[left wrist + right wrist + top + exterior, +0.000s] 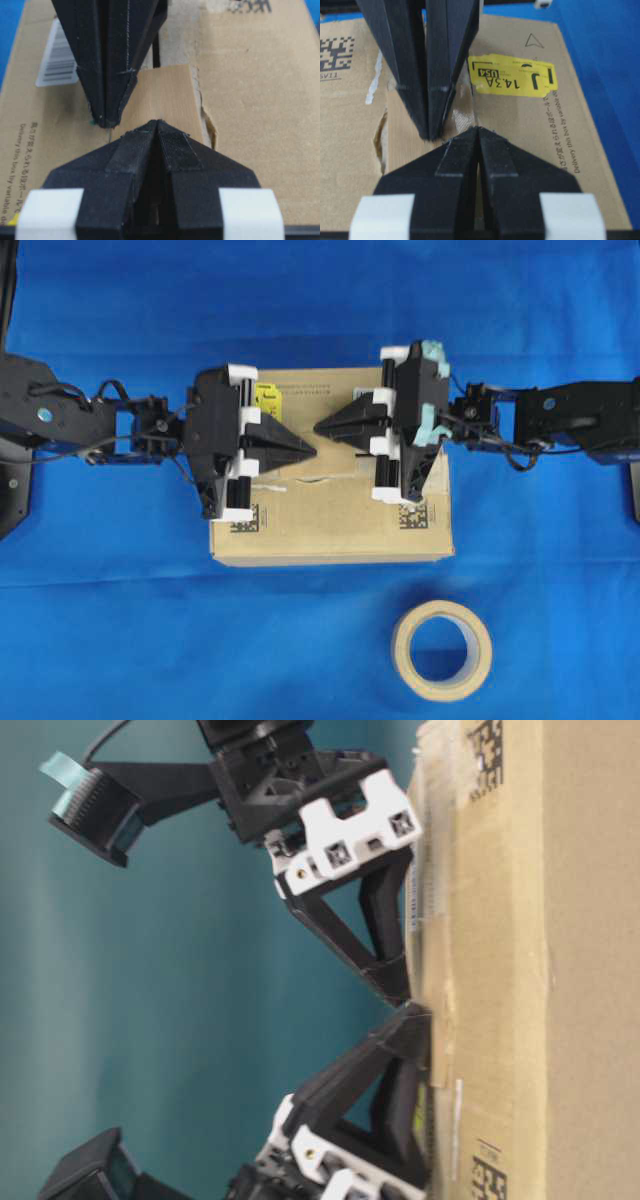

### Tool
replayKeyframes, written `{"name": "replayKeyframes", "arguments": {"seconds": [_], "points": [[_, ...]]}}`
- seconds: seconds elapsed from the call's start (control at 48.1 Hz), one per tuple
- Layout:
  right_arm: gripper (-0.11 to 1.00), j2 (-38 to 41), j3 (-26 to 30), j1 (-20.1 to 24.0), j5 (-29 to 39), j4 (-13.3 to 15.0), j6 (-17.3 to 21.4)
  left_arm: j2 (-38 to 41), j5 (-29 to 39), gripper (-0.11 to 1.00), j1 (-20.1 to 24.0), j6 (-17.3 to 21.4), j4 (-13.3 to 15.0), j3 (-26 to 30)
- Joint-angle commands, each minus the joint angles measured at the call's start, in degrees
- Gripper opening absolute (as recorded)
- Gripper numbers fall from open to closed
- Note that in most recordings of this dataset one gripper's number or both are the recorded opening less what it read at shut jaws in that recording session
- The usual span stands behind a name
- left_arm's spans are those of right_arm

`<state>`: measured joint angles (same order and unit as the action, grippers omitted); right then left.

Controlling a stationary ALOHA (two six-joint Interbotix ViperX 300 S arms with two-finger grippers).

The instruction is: Apply tape along the seams of the closed cardboard box to seal it securely.

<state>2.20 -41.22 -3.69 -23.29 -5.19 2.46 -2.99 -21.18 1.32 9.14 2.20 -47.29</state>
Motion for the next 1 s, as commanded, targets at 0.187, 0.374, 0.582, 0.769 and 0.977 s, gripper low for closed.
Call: {"name": "replayKeyframes", "arguments": {"seconds": [0.187, 0.374, 0.582, 0.769, 0.977], "points": [[0.0, 0.9, 0.6, 1.1, -0.9, -0.4, 0.4, 2.5, -0.5, 0.0, 1.0, -0.2, 0.2, -0.3], [0.0, 0.8, -1.5, 1.1, -0.9, -1.1, 0.4, 1.8, -0.5, 0.0, 1.0, -0.4, 0.4, -2.4], [0.0, -1.1, -5.1, 1.1, -1.0, -1.8, 0.4, -0.4, -0.4, 0.0, 2.4, -4.1, 0.4, -7.5], [0.0, -3.5, -8.6, 1.1, -1.1, -3.2, 0.4, -2.8, -1.1, 0.0, 2.5, -5.2, 0.4, -11.4], [0.0, -8.1, -9.1, 1.4, -1.1, -3.4, 0.3, -4.7, -2.3, 0.0, 1.2, -4.8, 0.2, -8.4]]}}
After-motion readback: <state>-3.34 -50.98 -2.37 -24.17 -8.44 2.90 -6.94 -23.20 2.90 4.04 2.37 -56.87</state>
